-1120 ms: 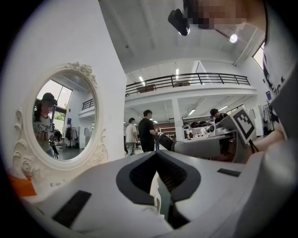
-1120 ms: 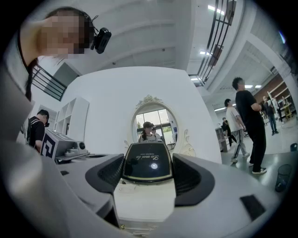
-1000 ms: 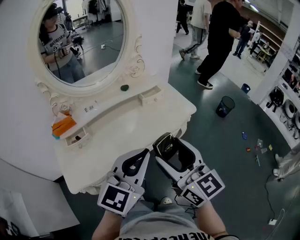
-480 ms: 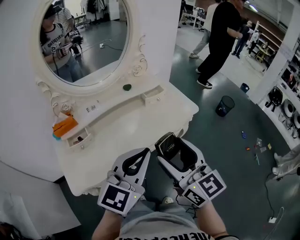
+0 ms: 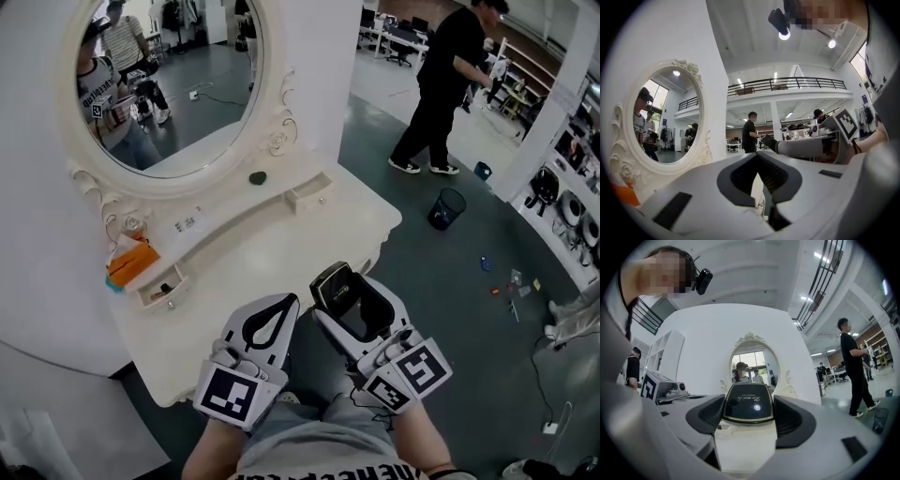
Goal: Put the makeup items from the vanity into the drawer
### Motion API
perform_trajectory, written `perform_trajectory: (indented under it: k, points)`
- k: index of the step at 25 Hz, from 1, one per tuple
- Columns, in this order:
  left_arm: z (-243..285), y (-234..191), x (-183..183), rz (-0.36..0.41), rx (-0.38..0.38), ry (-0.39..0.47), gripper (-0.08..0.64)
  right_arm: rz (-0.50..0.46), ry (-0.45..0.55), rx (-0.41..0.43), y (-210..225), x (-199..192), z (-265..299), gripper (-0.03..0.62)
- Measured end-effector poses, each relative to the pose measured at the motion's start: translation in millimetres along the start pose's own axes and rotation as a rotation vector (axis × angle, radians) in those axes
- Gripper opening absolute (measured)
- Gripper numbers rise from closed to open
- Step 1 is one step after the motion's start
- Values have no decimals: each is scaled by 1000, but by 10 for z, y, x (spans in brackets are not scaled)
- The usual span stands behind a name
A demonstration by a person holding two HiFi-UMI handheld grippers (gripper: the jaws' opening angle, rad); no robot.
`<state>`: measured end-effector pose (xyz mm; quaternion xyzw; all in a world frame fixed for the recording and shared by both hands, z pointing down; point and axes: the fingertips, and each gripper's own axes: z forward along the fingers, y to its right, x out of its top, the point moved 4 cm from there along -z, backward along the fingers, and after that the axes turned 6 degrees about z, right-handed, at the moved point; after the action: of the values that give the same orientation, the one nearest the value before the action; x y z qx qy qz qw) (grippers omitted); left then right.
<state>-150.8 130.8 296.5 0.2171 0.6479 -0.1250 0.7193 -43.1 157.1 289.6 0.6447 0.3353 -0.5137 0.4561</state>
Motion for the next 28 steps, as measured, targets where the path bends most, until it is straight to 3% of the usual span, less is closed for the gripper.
perform_trajectory:
  k: [7, 15, 28]
  points:
    - [31, -107, -52, -20, -16, 11, 15, 12, 1, -26, 30, 23, 72, 339]
    - [118, -283, -98, -36, 33, 1, 15, 9, -18, 4, 148, 22, 270, 339]
    - [859, -243, -14, -31, 84, -15, 15, -1, -46, 81, 849, 183, 398, 341]
